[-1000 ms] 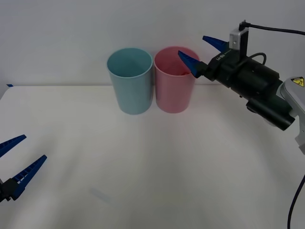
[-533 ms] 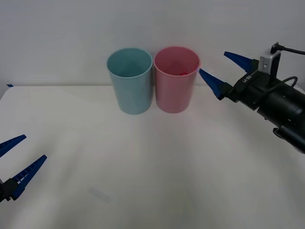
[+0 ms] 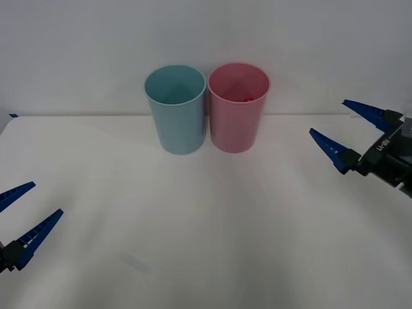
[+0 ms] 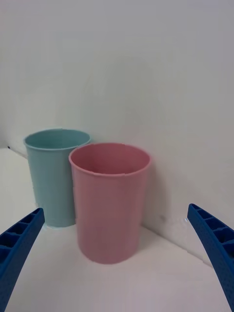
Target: Grasp the object on the table and drop it into the matching bin: aluminum can to the light blue bin, PET bottle to the pink bin.
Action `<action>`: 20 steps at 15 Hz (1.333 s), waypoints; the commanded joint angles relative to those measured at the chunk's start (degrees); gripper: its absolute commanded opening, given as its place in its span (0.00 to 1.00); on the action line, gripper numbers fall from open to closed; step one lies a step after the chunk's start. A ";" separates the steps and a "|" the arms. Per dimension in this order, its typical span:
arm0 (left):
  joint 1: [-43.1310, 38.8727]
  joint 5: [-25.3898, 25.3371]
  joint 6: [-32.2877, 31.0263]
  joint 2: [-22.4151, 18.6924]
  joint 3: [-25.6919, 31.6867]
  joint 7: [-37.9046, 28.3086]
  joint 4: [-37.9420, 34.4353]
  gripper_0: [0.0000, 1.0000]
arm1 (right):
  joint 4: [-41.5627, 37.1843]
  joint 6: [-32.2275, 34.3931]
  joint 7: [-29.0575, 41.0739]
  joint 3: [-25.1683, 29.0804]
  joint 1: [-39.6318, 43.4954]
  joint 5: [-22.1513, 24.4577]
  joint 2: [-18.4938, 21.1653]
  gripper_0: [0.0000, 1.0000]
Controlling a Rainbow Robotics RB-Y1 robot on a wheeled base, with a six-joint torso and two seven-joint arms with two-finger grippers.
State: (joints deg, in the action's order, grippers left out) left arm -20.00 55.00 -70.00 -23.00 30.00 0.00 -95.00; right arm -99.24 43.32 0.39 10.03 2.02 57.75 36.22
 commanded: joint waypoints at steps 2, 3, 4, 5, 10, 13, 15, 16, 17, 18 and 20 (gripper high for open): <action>0.00 0.00 0.00 0.00 0.00 0.00 0.00 1.00 | 0.01 2.30 -4.96 3.86 5.89 -1.15 -0.01 1.00; 0.00 0.00 0.00 0.00 0.00 0.00 0.00 1.00 | 0.01 3.18 -4.70 4.91 7.56 -1.33 -0.01 1.00; 0.00 0.00 0.00 0.00 0.00 0.00 0.00 1.00 | 0.01 4.15 -4.52 5.97 8.79 -1.50 -0.18 1.00; 0.00 0.00 0.00 0.00 0.00 0.00 0.00 1.00 | 0.01 5.55 -4.35 7.11 10.02 -1.50 -0.53 1.00; 0.00 0.00 0.00 0.00 0.00 0.00 0.00 1.00 | 0.01 13.99 -2.85 13.35 15.38 -1.50 -3.00 1.00; 0.00 0.00 0.00 0.00 0.00 0.00 0.00 1.00 | -0.96 16.89 -2.41 15.63 18.72 -1.50 -4.31 1.00; 0.00 0.00 0.00 0.00 0.00 0.00 0.00 1.00 | -2.80 16.98 -2.41 16.25 21.80 -1.94 -4.31 1.00; 0.00 0.00 0.00 0.00 0.00 0.00 0.00 1.00 | -3.86 17.07 -2.41 16.69 23.20 -2.21 -4.31 1.00; 0.00 0.00 0.00 0.00 0.00 0.00 0.00 1.00 | -4.38 17.07 -2.41 16.78 23.90 -2.56 -4.31 1.00; 0.00 0.00 0.00 0.00 0.00 0.00 0.00 1.00 | -4.47 17.15 -2.41 16.69 24.34 -2.73 -4.31 1.00; 0.00 0.00 0.00 0.00 0.00 0.00 0.00 1.00 | -4.47 17.24 -2.41 16.69 24.70 -2.73 -4.31 1.00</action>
State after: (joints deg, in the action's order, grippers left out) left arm -20.00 55.00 -70.00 -23.00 30.00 0.00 -95.00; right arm -103.71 60.55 -2.03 26.73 26.68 55.03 31.91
